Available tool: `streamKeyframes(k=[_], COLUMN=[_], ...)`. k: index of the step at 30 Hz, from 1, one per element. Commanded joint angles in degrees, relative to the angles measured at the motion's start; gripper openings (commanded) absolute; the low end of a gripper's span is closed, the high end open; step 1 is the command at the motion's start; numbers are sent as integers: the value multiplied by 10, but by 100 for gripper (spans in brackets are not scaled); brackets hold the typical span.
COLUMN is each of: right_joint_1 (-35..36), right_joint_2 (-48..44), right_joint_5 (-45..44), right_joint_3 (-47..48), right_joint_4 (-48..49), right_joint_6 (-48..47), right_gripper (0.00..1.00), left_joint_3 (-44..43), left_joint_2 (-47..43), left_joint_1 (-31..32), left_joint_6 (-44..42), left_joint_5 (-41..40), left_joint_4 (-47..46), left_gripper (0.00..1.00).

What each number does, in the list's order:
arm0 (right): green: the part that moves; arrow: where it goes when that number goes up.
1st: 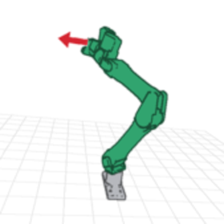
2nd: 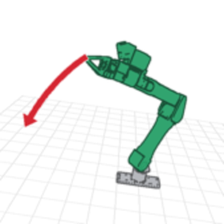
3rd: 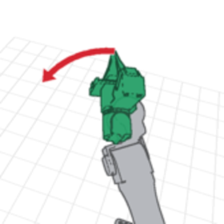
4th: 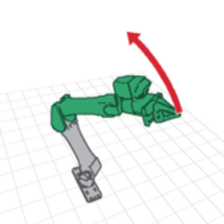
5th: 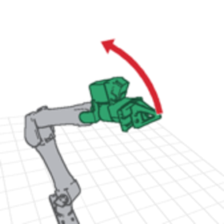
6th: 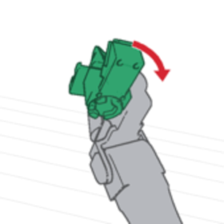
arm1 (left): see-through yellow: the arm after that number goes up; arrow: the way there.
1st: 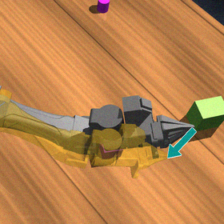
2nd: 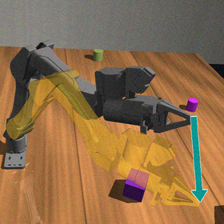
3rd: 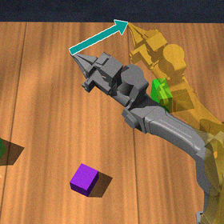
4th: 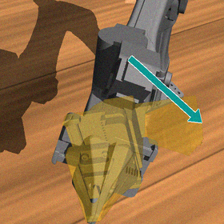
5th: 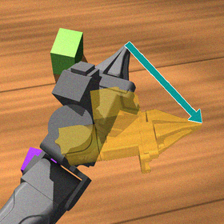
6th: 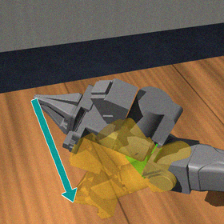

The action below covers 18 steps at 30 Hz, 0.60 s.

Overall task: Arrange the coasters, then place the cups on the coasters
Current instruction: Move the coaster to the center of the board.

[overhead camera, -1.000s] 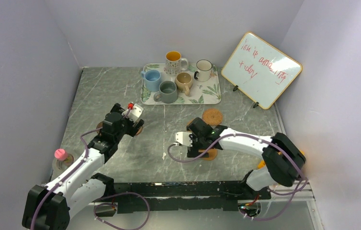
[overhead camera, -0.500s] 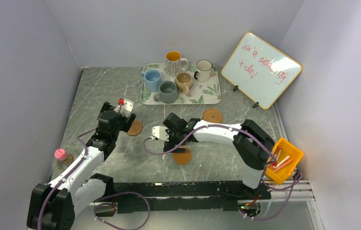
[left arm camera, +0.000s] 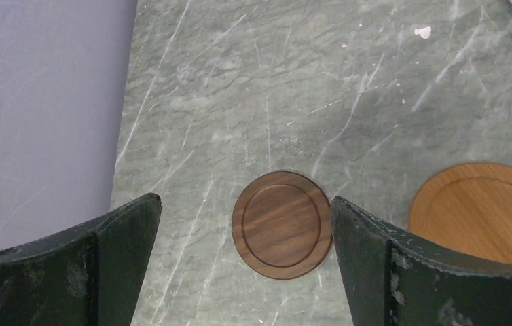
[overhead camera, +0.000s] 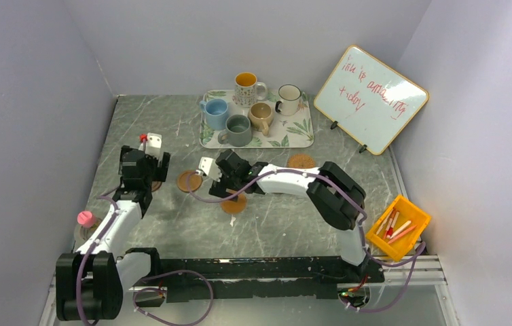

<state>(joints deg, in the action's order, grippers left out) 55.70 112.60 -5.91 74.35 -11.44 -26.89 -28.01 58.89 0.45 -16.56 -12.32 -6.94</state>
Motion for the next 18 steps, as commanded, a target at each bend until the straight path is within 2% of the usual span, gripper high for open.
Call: streamKeyframes(k=[1,9,18], right_joint_1=[-30,-57,-54], right_joint_2=[51,59,51], right_joint_5=[-65,-117,-113], right_joint_3=[19,16,-2], right_joint_4=[38,76,112], right_joint_6=[42,62,73], right_gripper=[100,100,100], left_joint_3=[-25,-23,-20], left_joint_2=[13,22,18], left_joint_1=[-26,-40,-44], left_joint_6=[26,34,36], left_joint_5=[24,24,28], left_joint_4=[-32,-43,-46], left_gripper=[100,100,100])
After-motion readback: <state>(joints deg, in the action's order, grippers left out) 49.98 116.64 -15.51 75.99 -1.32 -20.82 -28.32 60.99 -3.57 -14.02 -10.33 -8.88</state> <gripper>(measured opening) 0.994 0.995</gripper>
